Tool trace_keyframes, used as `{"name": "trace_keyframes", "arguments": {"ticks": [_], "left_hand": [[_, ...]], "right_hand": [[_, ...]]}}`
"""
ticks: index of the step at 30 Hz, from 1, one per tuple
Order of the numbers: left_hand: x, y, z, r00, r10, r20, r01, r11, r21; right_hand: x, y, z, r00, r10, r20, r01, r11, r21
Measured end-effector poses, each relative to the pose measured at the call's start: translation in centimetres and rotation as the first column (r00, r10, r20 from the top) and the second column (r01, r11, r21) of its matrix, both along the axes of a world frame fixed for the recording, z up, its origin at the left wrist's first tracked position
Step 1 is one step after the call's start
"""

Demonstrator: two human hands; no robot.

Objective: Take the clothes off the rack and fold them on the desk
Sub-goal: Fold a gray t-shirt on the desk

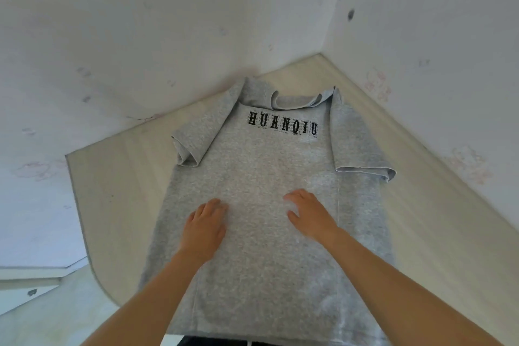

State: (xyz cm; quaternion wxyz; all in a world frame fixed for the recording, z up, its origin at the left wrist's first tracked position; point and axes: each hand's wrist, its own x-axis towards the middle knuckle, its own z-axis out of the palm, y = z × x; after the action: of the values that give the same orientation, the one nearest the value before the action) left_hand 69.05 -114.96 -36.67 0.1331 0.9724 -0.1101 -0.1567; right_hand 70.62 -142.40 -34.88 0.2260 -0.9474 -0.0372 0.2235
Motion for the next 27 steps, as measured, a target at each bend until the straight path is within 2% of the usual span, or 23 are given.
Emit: {"name": "trace_keyframes", "arguments": {"ticks": [2,5,9,11,15,19,21,23,27], "left_hand": [[3.1,-0.1,-0.5,0.999,-0.013,-0.036,0.012,0.999,-0.046],[8.9,-1.2,-1.4,0.996,-0.091,-0.013,0.089,0.99,-0.109],[16.9,-4.0,-2.2,0.945,-0.32,0.07,0.321,0.947,-0.007],[20.7,-5.1,-1.9,0.928,-0.365,0.082,0.363,0.931,0.032],[27.9,-7.6,-1.1,0.906,-0.36,0.223,0.358,0.932,0.048],[33.2,-10.0,-2.0,0.93,-0.242,0.277,0.278,0.956,-0.097],[35.1,-10.5,-2.9,0.952,-0.188,0.241,0.233,0.956,-0.178],[36.6,-11.0,-3.1,0.973,-0.182,0.142,0.209,0.956,-0.207],[38.6,-12.8,-2.1,0.982,-0.159,-0.104,0.156,0.987,-0.036]], "right_hand": [[3.0,0.5,0.3,0.999,-0.049,-0.007,0.049,0.999,0.019],[8.2,0.8,0.4,0.989,-0.148,0.012,0.147,0.988,0.039],[14.4,-1.0,-0.5,0.947,-0.313,0.072,0.31,0.949,0.047],[16.9,-2.2,-1.0,0.943,-0.323,0.083,0.319,0.946,0.052],[22.4,-5.5,-2.4,0.952,-0.252,0.175,0.26,0.966,-0.019],[26.8,-9.4,-3.2,0.928,-0.196,0.317,0.245,0.962,-0.124],[28.2,-11.1,-2.8,0.936,-0.231,0.265,0.277,0.949,-0.151],[29.3,-13.7,-2.2,0.953,-0.281,0.113,0.298,0.935,-0.19],[30.1,-19.4,-1.2,0.942,-0.312,-0.125,0.232,0.872,-0.43]]}}
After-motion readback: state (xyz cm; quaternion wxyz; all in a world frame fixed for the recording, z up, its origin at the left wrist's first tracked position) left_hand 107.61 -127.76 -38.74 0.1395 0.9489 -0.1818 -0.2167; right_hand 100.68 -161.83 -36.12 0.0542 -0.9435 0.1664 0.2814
